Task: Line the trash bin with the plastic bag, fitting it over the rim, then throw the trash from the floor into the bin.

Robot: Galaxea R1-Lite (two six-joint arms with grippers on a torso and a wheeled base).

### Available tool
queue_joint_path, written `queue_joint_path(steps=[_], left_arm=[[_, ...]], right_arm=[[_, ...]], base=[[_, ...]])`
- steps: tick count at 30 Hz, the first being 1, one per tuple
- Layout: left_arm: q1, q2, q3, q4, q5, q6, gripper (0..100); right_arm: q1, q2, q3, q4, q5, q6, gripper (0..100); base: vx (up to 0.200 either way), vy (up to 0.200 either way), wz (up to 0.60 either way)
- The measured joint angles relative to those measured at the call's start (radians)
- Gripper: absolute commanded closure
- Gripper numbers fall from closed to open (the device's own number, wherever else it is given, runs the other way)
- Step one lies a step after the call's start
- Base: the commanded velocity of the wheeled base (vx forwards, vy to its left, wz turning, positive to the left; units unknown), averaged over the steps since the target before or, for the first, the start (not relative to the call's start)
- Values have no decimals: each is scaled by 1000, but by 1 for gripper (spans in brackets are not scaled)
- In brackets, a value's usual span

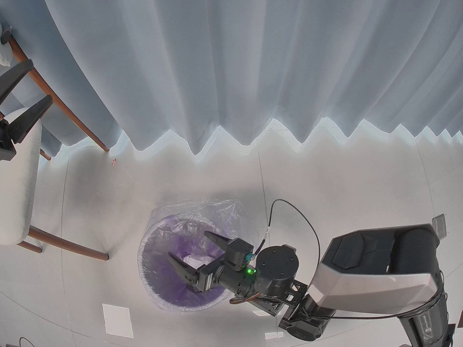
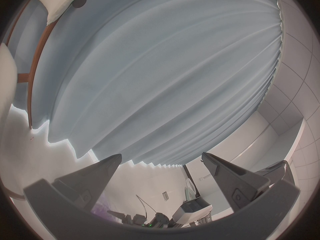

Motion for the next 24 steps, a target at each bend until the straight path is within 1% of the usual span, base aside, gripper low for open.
queue_joint_path(steps=[5,10,18,22,24], left_arm=[[-25,2,1,-1,0,-4,0],[-82,3,11,-2,0,-5,0],[-208,1,53,-4,0,1,0],[-245,-8,70,-5,0,14,0],[-257,-18,75,-5,0,25,0]], right_arm=[[-27,-116,79,-1,-10,8,0],[-87,-267,214,0,-19,8,0],[-236,-554,470,0,-46,-3,0],[-323,-690,591,-1,-59,-9,0],[-381,-760,645,0,-71,-14,0]], base=[[0,0,0],[0,0,0],[0,0,0],[0,0,0],[0,0,0]])
